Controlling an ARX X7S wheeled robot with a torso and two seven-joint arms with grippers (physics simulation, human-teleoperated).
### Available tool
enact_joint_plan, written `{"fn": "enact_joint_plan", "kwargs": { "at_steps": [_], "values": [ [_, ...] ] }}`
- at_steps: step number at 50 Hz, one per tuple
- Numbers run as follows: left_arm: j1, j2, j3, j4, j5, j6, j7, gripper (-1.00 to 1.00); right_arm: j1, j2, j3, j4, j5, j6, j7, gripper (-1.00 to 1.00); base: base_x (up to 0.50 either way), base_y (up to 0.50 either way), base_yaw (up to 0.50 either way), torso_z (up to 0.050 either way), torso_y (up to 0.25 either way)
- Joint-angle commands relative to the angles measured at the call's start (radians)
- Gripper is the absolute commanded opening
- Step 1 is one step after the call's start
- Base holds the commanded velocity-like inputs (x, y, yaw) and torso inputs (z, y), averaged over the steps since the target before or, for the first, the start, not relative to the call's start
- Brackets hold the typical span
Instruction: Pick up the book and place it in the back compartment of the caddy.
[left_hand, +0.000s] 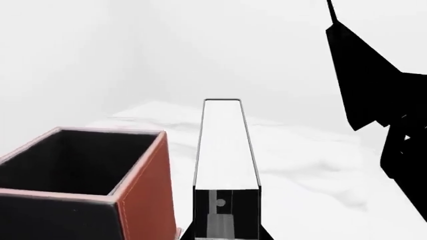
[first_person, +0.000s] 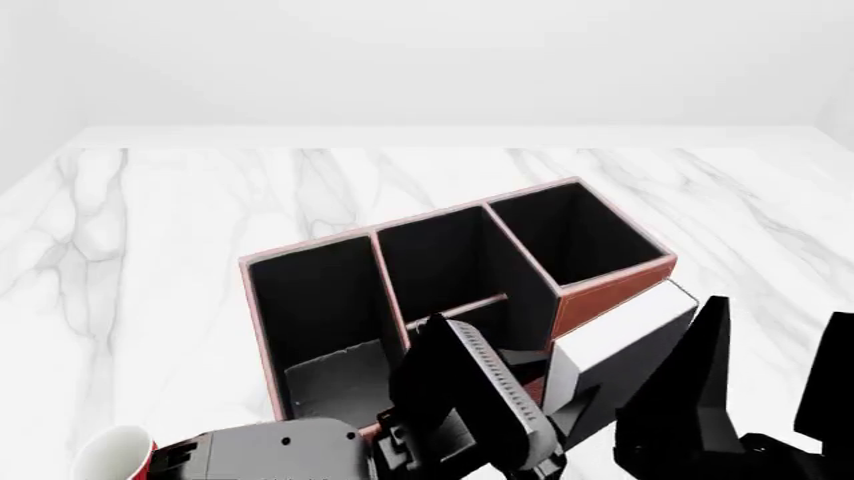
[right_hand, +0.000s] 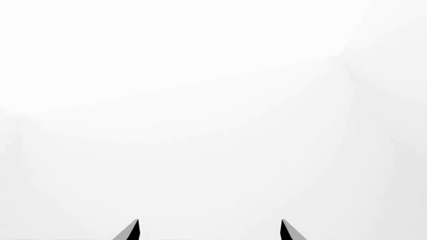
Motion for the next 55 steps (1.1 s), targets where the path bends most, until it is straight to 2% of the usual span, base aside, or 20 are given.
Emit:
{"fn": "enact_joint_plan", "kwargs": {
  "at_steps": [1, 12, 25, 36, 47, 55],
  "values": [
    [-0.042, -0.063, -0.102, 0.090, -0.021, 0.006, -0.028, -1.00, -0.001, -0.016, 0.009, 0.001, -0.025, 0.002, -0.018, 1.00, 0.00, 0.00, 0.00, 0.000, 0.000],
    [-0.062, -0.103, -0.118, 0.121, -0.026, -0.009, -0.051, -1.00, 0.002, -0.015, 0.000, 0.008, -0.024, 0.000, -0.020, 1.00, 0.00, 0.00, 0.00, 0.000, 0.001],
    [-0.056, -0.157, -0.098, 0.274, -0.038, -0.050, -0.116, -1.00, 0.006, -0.015, -0.005, 0.014, -0.029, 0.000, -0.017, 1.00, 0.00, 0.00, 0.00, 0.000, 0.001],
    [-0.163, -0.194, -0.125, 0.315, -0.122, -0.125, -0.146, -1.00, 0.008, -0.016, -0.012, 0.020, -0.034, -0.001, -0.016, 1.00, 0.00, 0.00, 0.00, 0.000, 0.001],
    [-0.290, -0.212, -0.146, 0.253, -0.198, -0.204, -0.110, -1.00, 0.004, -0.010, -0.011, 0.010, -0.028, 0.001, -0.011, 1.00, 0.00, 0.00, 0.00, 0.000, 0.001],
    [-0.300, -0.246, -0.139, 0.259, -0.199, -0.224, -0.086, -1.00, 0.006, -0.010, -0.018, 0.013, -0.033, 0.000, -0.012, 1.00, 0.00, 0.00, 0.00, 0.002, 0.001]
  ]
}}
